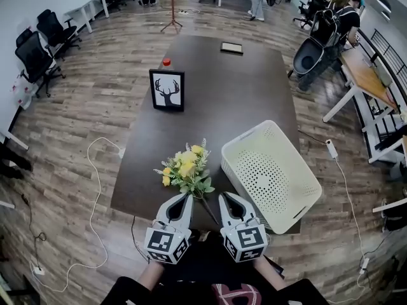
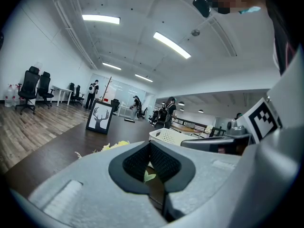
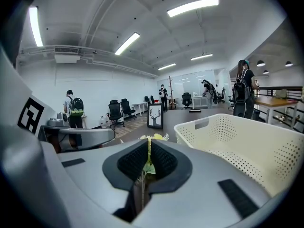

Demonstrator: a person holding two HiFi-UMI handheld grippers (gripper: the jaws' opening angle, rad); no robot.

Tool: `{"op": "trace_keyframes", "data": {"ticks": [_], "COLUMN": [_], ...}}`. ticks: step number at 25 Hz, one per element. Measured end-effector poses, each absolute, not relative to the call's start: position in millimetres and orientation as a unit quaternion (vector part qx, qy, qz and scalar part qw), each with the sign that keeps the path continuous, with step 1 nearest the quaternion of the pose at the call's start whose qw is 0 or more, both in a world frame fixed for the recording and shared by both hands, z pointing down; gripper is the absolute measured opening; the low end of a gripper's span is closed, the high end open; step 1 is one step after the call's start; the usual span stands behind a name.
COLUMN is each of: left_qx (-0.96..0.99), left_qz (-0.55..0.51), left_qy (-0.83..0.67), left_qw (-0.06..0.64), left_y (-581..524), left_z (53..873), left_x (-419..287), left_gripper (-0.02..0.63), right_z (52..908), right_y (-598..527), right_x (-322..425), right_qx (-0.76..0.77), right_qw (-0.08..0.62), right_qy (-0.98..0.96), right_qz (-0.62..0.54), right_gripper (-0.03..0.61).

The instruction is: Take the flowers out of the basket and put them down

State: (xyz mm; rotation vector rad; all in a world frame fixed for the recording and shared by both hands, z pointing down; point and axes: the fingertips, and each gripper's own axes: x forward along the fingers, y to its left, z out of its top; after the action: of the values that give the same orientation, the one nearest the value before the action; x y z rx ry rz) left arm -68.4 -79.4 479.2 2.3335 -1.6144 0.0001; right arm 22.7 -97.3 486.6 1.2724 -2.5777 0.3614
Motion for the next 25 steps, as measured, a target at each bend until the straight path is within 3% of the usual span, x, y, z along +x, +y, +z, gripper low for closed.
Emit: {"op": "trace_keyframes", "data": {"ticks": [25], "left_qx": [0.808], "left_qz": [0.006], "left_qy": [-0.569], "left_qw": [0.152], "left_y": [-58], "left_z": [478], "left_x": [-66], "left_gripper": [0.008], "right_z": [491], "right_y": [-78], "right_x": [19], "right_qx": [0.428], "right_qw": [0.141], "right_qy": [-0.888], "right_qz": [0.088], "right_gripper": [0.006]}}
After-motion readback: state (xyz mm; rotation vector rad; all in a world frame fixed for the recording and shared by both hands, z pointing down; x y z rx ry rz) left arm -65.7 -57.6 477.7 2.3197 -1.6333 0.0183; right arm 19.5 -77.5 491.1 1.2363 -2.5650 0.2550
